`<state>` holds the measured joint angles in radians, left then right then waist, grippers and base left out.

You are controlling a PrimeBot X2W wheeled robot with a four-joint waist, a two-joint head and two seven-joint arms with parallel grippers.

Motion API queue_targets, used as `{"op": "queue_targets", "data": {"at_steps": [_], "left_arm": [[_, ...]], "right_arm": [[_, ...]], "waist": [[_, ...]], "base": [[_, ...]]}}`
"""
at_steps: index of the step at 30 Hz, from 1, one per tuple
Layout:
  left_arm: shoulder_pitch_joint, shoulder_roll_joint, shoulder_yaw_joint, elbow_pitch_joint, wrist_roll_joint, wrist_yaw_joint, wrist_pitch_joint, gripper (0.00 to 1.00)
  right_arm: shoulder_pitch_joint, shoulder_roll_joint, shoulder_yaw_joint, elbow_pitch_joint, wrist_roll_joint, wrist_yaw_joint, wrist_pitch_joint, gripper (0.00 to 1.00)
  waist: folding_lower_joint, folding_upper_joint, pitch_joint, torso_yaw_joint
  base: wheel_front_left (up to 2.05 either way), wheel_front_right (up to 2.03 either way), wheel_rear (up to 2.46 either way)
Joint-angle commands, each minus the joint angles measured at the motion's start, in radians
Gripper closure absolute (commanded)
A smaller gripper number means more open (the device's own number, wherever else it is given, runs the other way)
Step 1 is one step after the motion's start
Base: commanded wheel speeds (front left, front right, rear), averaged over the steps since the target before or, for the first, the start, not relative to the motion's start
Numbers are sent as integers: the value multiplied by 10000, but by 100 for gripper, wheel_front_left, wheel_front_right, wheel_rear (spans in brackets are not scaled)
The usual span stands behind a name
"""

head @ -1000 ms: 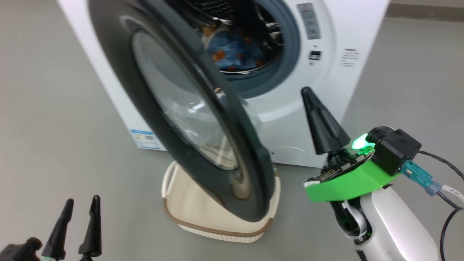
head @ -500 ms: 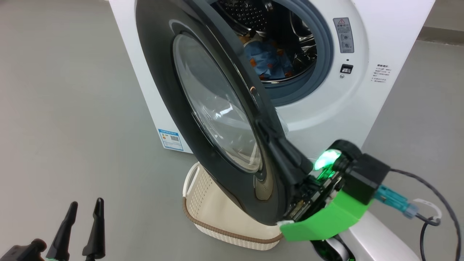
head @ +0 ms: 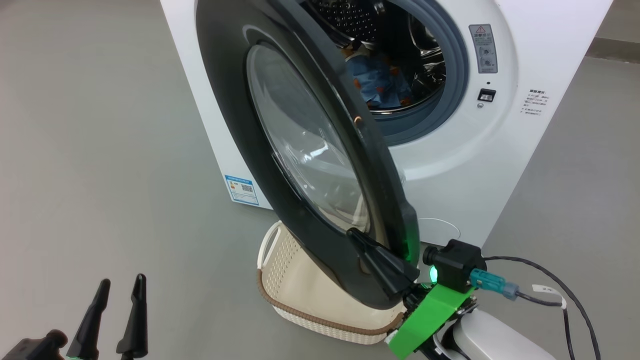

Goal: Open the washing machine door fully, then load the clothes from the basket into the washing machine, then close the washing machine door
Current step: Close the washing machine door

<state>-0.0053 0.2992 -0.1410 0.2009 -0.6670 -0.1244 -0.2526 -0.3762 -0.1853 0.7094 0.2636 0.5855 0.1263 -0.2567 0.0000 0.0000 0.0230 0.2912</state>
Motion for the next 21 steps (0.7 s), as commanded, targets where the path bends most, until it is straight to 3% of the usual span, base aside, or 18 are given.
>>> {"op": "queue_targets", "data": {"at_steps": [1, 11, 21], "left_arm": [[-416, 256, 339, -152, 69, -63, -91, 0], [-496, 341, 246, -140, -21, -63, -91, 0], [-810, 520, 178, -323, -216, -63, -91, 0]], "right_arm": [[-378, 72, 86, -21, 202, 44, -51, 100], [-639, 22, 13, 1439, 194, 44, -51, 100], [-1250, -149, -1566, 2214, -520, 44, -51, 100]], "waist": [[0, 0, 24, 27], [0, 0, 206, 135], [0, 0, 961, 239]], "base": [[0, 0, 0], [0, 0, 0], [0, 0, 0]]}}
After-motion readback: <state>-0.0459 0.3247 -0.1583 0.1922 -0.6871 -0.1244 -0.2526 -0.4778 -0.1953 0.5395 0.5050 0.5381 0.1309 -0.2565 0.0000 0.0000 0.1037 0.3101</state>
